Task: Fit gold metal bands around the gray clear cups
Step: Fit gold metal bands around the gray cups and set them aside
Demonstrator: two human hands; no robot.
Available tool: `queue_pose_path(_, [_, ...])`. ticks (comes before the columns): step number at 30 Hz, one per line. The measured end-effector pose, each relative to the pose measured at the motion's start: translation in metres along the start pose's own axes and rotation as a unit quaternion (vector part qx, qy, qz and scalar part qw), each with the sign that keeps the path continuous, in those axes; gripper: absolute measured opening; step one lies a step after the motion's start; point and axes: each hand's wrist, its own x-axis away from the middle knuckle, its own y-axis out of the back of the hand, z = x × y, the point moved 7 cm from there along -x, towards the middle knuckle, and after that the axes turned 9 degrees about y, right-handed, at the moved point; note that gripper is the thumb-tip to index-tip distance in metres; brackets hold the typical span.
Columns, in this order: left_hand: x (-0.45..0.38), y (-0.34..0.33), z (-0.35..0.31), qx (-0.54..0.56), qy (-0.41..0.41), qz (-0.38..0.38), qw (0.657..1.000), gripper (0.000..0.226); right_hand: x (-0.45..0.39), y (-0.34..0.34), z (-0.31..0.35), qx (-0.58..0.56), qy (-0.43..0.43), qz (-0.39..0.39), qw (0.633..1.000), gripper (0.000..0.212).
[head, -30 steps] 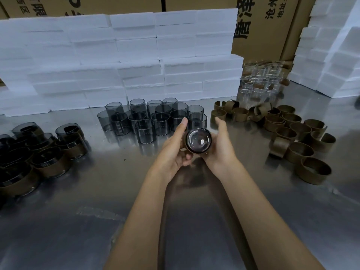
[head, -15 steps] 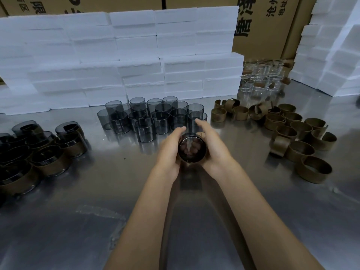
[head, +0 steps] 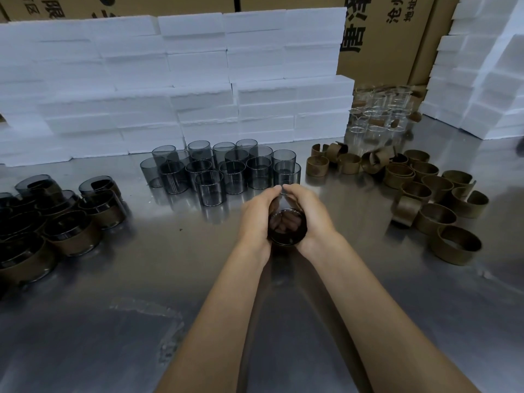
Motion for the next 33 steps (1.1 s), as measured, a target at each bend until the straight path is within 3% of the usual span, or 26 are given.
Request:
queue_pose_path(18, [0.005,0.0,0.0,0.018,-0.004,-0.007,1.0,0.013,-0.007,0.007,-0.002,0.034,0.008,-0.015,0.999,0.014])
queue_pose_path(23, [0.01,-0.004,-0.018,-0.073,-0.097,0.026,0.992,0.033,-0.009,0.0,0.007,-0.006,0.032,0.035,0.999,0.018])
queue_pose_path(28, [0.016,-0.001,-0.036,-0.172,-0.207,0.02,0.963,0.039,0.004,-0.01,-0.003,-0.004,-0.082,0.157,0.984,0.038])
queue_pose_path(31, [0.015,0.006,-0.044,-0.184,-0.215,0.013,0.959,0.048,0.004,-0.012,0.004,-0.022,-0.051,0.158,0.986,0.039])
queue_pose_path(33, [0.01,0.012,-0.046,-0.175,-0.201,0.011,0.964,0.043,0.001,-0.011,0.011,-0.056,-0.018,0.139,0.989,0.037])
